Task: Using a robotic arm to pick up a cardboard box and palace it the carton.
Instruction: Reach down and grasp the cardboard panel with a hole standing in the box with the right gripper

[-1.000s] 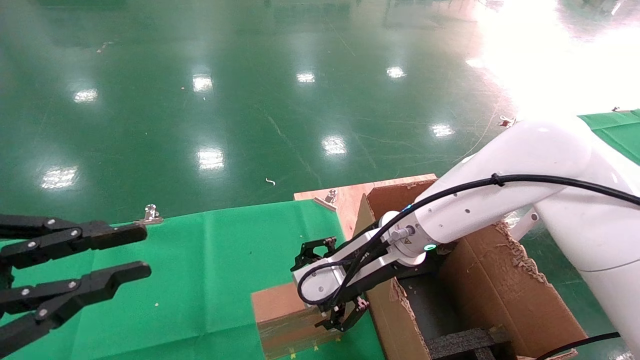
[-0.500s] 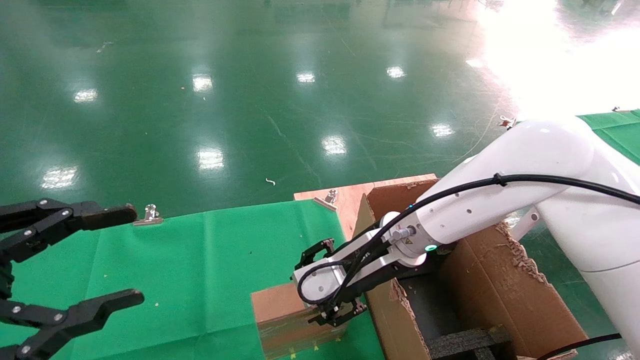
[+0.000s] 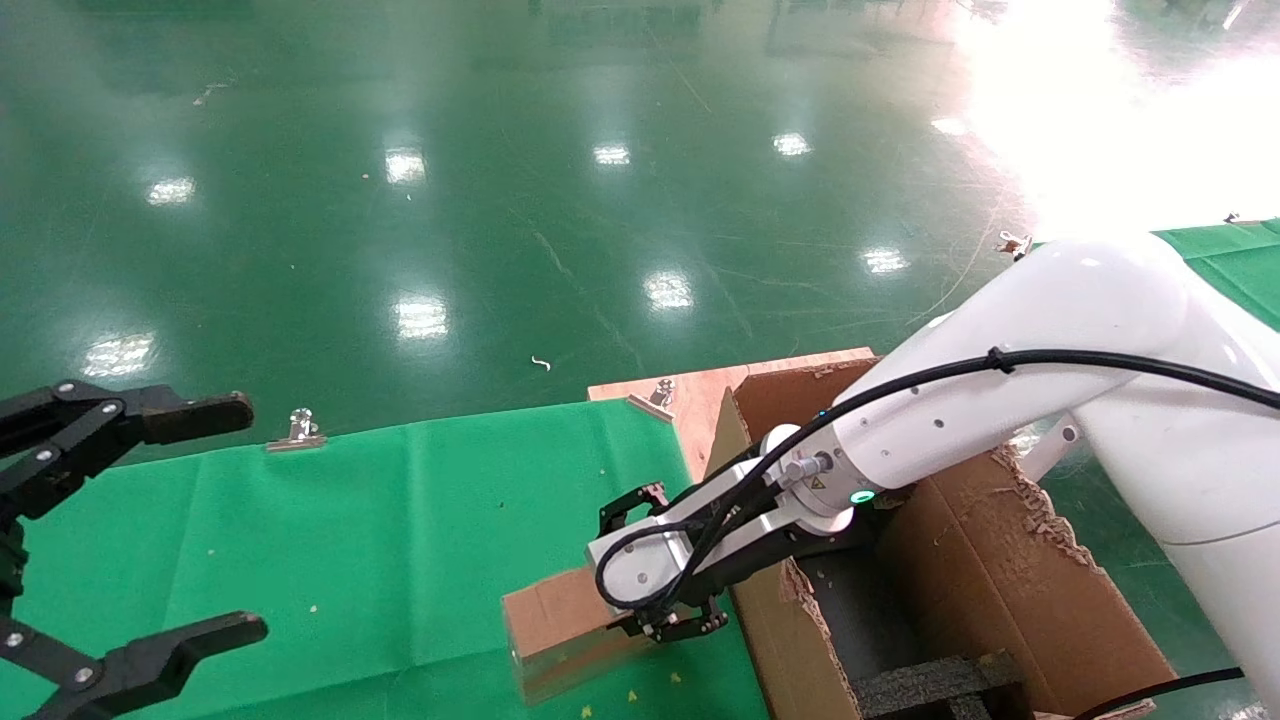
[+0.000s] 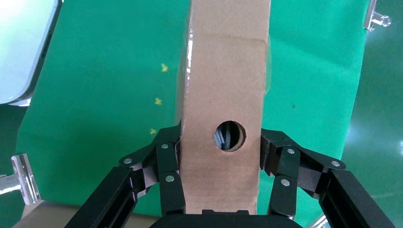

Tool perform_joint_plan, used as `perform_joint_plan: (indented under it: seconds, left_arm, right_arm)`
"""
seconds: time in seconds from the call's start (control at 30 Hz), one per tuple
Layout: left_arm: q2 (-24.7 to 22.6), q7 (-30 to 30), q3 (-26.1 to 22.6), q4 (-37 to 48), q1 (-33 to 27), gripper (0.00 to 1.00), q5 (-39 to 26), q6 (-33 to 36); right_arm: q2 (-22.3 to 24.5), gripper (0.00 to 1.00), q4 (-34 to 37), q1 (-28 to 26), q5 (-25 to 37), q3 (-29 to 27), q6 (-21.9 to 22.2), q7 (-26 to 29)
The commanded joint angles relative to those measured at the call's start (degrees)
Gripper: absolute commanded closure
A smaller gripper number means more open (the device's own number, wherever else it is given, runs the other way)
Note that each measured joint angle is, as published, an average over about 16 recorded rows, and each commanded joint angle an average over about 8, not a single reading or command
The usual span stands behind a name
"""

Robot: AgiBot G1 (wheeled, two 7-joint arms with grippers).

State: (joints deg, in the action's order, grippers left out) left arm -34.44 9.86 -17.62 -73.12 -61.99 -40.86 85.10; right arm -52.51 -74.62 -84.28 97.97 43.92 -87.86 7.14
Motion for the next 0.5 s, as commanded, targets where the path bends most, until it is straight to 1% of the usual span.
perform_joint_plan:
  seconds: [0.03,0.23,0.33,0.5]
  left_arm:
    - [0.0,0.0,0.0,0.0,0.0,0.0,0.0,0.0]
    - [0.0,0.0,0.0,0.0,0.0,0.0,0.0,0.0]
    - [0.0,0.0,0.0,0.0,0.0,0.0,0.0,0.0]
    - [0.0,0.0,0.0,0.0,0.0,0.0,0.0,0.0]
  right_arm:
    - [-0.1,1.0,-0.1,0.1,0.2,0.1,0.1,-0.1]
    - [1.0,1.0,1.3,-2.2,-1.3,-0.8,-0.7,-0.3]
    - [2.0,1.0,2.9,-4.9,-3.1,-1.8,-1.6,-0.9]
    - [3.9,1.0,5.8,-11.0,-6.1,-2.4,-2.6,-2.8]
